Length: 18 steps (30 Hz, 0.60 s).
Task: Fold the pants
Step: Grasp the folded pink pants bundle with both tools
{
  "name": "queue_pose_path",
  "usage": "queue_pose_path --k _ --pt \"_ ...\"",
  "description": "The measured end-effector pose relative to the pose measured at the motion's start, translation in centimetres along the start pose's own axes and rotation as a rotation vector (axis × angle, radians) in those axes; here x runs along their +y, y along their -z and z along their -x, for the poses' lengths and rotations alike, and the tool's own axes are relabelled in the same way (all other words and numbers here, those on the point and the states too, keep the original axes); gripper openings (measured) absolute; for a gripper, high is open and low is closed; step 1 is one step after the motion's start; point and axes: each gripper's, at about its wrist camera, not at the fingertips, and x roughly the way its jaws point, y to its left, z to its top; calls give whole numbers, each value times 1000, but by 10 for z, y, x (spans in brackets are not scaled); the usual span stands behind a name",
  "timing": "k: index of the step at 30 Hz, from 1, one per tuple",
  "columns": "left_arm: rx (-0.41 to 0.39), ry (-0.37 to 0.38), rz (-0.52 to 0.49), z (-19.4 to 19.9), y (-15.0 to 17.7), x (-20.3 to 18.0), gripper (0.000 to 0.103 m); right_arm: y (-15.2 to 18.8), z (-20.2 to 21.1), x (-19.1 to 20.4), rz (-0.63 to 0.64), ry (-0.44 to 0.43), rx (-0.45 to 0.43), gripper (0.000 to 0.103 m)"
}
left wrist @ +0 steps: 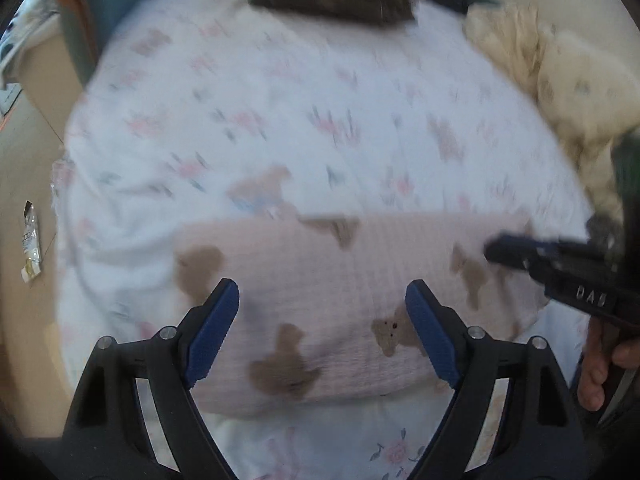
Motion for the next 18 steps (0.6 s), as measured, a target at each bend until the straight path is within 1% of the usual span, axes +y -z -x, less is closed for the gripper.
queue_pose_path --k 1,2,4,5,6,8,9,10,11,12,13,14,15,16,17,18 --pt "28 -37 -3 -10 2 -4 83 0 -11 0 -11 -1 20 23" --pt "51 -60 -4 -18 4 -7 83 0 -19 -4 -29 15 39 20" --pt "100 -77 28 -29 8 -3 84 3 -24 -17 -73 108 49 20" --pt "105 -71 51 -29 8 -1 85 5 -22 -26 -101 138 52 20" --pt "105 -67 68 -28 8 2 85 7 -20 -34 -128 148 51 20" --pt "105 -108 68 -23 10 9 85 9 -9 -50 -171 191 31 20" --pt "106 -125 74 -22 10 14 86 11 -1 -60 -193 237 20 21" --pt "114 -151 102 -22 11 27 86 13 3 -69 -215 259 17 21" --pt "114 -157 141 -19 11 36 86 16 11 -84 -265 260 14 21" --pt "104 -145 201 -14 12 48 86 20 18 -98 -328 221 11 24" --pt "72 -119 301 -5 13 66 86 24 26 -112 -409 131 0 24" --pt "42 -100 365 1 13 78 86 28 33 -125 -490 12 -18 24" --pt "10 -80 437 8 14 91 87 30 37 -133 -541 -72 -28 31" --pt "-2 -68 470 10 14 98 87 31 40 -136 -561 -121 -30 43" --pt "-12 -52 500 11 14 103 87 31 42 -138 -567 -122 -34 72" --pt "-4 -41 514 8 15 105 87 33 44 -137 -569 -84 -44 86"
